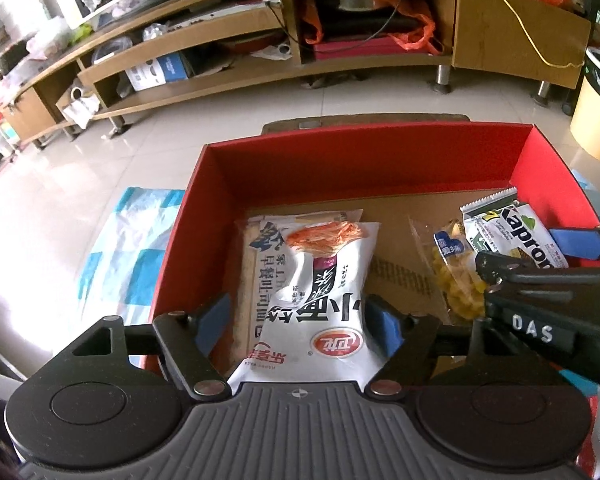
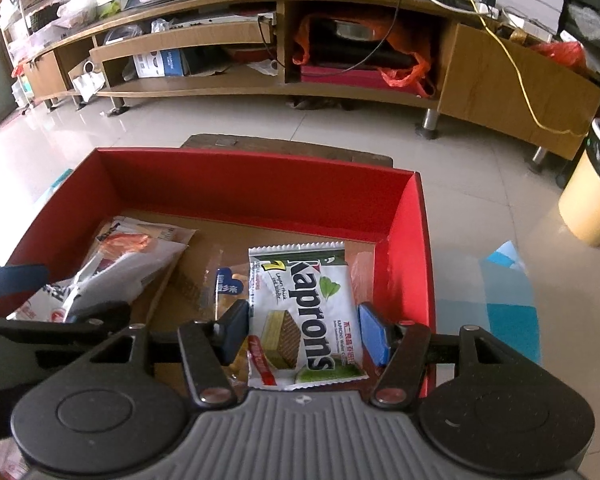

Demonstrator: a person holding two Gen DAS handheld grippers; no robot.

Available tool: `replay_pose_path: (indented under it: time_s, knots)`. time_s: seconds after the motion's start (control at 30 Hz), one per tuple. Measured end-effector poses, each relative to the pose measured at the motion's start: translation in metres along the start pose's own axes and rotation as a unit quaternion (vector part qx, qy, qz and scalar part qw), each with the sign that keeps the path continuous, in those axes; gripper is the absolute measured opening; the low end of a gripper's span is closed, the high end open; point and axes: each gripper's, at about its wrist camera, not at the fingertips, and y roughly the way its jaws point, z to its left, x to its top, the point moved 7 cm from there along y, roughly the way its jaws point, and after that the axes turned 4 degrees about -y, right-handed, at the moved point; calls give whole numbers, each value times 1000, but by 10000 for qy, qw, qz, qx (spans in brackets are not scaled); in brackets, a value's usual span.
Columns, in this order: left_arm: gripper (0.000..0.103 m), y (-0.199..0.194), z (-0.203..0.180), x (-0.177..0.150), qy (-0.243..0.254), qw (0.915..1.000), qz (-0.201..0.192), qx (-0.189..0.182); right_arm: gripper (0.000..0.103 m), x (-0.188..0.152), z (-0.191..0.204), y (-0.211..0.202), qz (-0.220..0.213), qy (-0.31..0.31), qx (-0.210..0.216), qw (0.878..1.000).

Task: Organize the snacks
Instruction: 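Lower the white snack bag into the box with left gripper while right lowers the Kaprons wafer, both open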

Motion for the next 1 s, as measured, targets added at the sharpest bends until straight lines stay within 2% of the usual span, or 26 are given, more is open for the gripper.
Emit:
replay_pose_path:
  time_s: [0.13,0.3,0.5,0.53,0.6,0.63,1.0]
  knots:
    - [83,-1,1,1,5,10000,-41,69,56,1,2,3,-124,-63,-31,9999]
    - [83,-1,6,2,-87,9999,-38,64,56,6,0,6,-299,162,92,9994]
    - [87,-4,7,3,-53,9999,-108,122,57,13,4,15,-425,-87,70,9990]
    - [88,-4,8,4,-54,9998,-125,115,59,14,3,16,-395,-61,99,9992]
    - [88,-6,9,5,-73,9998,-148,97,74,16,2,15,-352,19,172,9992]
    - [88,-7,10,6,-88,9998,-148,98,76,17,0,13,-365,77,214,9991]
    - [91,-19,18,8,-234,9994,-237,56,77,25,0,-9,-574,185,396,9974]
